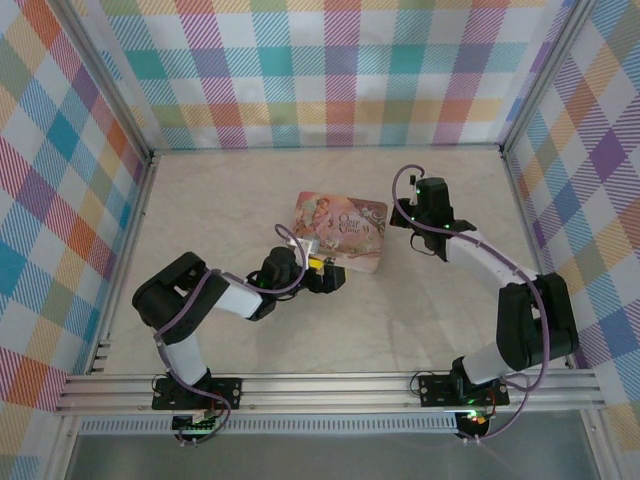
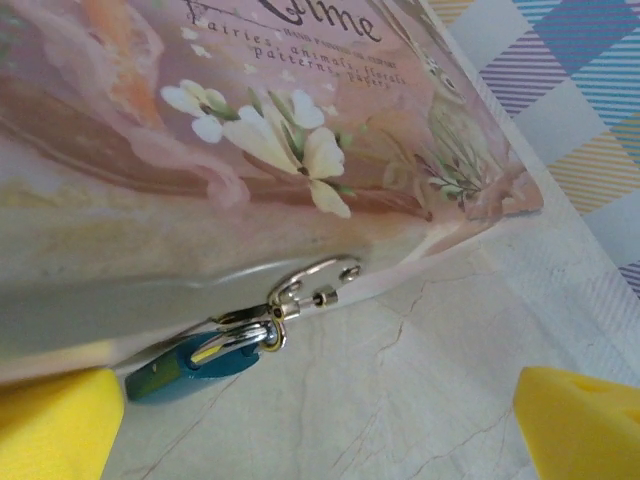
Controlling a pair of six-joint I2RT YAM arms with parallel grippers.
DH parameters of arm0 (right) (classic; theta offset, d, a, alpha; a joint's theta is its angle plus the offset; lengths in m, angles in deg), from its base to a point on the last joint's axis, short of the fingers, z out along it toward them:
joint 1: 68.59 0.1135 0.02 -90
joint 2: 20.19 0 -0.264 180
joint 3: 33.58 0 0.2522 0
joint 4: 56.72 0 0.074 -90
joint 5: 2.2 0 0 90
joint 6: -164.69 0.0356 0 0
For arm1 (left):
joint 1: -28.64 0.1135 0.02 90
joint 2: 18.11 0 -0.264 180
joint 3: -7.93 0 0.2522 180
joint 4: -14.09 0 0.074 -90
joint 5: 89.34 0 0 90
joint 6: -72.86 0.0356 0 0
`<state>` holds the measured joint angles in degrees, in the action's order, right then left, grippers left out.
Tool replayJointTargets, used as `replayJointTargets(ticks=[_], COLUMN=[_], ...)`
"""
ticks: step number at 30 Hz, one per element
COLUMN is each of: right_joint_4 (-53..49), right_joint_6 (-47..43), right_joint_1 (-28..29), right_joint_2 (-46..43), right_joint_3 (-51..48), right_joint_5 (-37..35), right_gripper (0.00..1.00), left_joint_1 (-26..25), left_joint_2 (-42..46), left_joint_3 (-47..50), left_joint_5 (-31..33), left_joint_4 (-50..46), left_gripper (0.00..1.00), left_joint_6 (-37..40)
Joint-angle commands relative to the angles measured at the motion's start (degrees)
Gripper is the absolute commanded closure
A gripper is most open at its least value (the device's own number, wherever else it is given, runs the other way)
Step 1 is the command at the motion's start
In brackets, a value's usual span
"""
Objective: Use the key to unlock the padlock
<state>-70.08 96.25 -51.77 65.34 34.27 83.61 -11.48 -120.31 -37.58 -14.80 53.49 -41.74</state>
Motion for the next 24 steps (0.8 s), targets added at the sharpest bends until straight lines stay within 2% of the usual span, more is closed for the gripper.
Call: replayJointTargets(ticks=[1,9,17,20,24], right_joint_4=[3.4,4.9,5.1,4.6,4.7], right_joint_6=[-0.4,1.2,1.2,0.9,1.0], right_joint_1=[-0.5,-0.4,-0.4,-0.4,-0.4], right_joint_2=[2.0,6.4,5.6,5.3,4.4], right_joint_3=[0.9,2.4,1.8,1.7,1.2], right_joint_5=[-1.4,0.3,0.6,0.3,0.2], right_gripper=[1.0,1.0,1.0,1.0,1.0], left_joint_1=[-0.9,-1.3,-1.5,-1.5,-2.0], left_joint_2=[-1.9,-3.1,-4.6,-5.1,-4.7], left_joint_3=[-1.6,-3.5,-5.2,-5.3,-4.6], left_joint_5=[-1.8,-4.7,-6.3,-5.0,1.7], left_joint_4=[6.4,7.0,7.7,7.2,4.3], left_gripper=[0.01,0.03,0.09,0.08,0.07], left_joint_6=[3.6,5.7,5.9,5.9,5.7])
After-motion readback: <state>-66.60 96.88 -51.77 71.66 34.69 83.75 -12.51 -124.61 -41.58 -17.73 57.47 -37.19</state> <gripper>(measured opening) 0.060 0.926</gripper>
